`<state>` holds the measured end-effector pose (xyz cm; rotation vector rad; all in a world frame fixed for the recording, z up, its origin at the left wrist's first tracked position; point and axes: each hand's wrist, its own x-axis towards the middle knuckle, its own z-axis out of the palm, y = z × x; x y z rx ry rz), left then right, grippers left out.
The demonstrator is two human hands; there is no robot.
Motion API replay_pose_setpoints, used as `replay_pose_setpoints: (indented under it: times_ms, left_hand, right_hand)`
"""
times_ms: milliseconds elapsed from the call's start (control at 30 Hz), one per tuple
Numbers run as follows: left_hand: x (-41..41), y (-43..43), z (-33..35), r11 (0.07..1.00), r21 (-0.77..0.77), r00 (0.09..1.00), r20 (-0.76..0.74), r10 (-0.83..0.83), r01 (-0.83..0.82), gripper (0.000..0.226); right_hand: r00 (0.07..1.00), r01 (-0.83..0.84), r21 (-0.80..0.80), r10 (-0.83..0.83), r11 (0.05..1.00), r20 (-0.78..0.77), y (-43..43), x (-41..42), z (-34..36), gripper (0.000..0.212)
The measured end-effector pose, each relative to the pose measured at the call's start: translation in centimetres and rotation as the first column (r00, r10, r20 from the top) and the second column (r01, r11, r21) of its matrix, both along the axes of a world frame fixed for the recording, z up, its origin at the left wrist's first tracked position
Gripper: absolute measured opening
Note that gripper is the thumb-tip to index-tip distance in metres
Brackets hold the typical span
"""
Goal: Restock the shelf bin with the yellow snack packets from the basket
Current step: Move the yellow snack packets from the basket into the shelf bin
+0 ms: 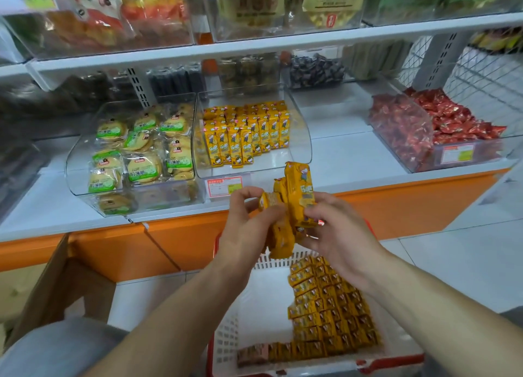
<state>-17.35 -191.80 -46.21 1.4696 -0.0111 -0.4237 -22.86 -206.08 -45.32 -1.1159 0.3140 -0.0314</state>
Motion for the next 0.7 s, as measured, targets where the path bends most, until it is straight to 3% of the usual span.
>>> replay_pose_setpoints:
  times_ms: [100, 267, 467, 600, 700]
  left_hand:
    - [0.5, -0.2, -0.6, 0.999, 0.021, 0.999, -0.003, 0.046, -0.046, 0.046]
    - [1.3, -0.4, -0.5, 0.998, 0.049, 0.998, -0.06, 0.033, -0.03, 0.07]
    - [1.9, -0.2, -0.2, 0.998, 0.063, 1.0, -0.001, 0.028, -0.028, 0.04]
    - [1.6, -0.3, 0.1, 0.997, 0.042, 0.998, 0.037, 0.059, -0.061, 0.05]
    - [1.6, 0.0, 0.3, 0.999, 0.022, 1.0, 0.009, 0.029, -0.029, 0.048]
  right_hand:
    - [0.999, -0.038, -0.03, 0.038, 0.999, -0.004, -0.1, 0.6, -0.4, 0.026]
    - [0.999, -0.053, -0.151, 0.054, 0.987, 0.007, -0.4, 1.5, -1.0, 0.026]
    - [0.999, -0.033, -0.062, 0.034, 0.998, 0.02, -0.8, 2.1, -1.4, 0.024]
    - [0.999, -0.032, -0.072, 0.034, 0.997, 0.024, -0.8, 1.9, -1.4, 0.013]
    - [0.999, -0.031, -0.075, 0.031, 0.997, -0.008, -1.0, 1.6, -1.2, 0.017]
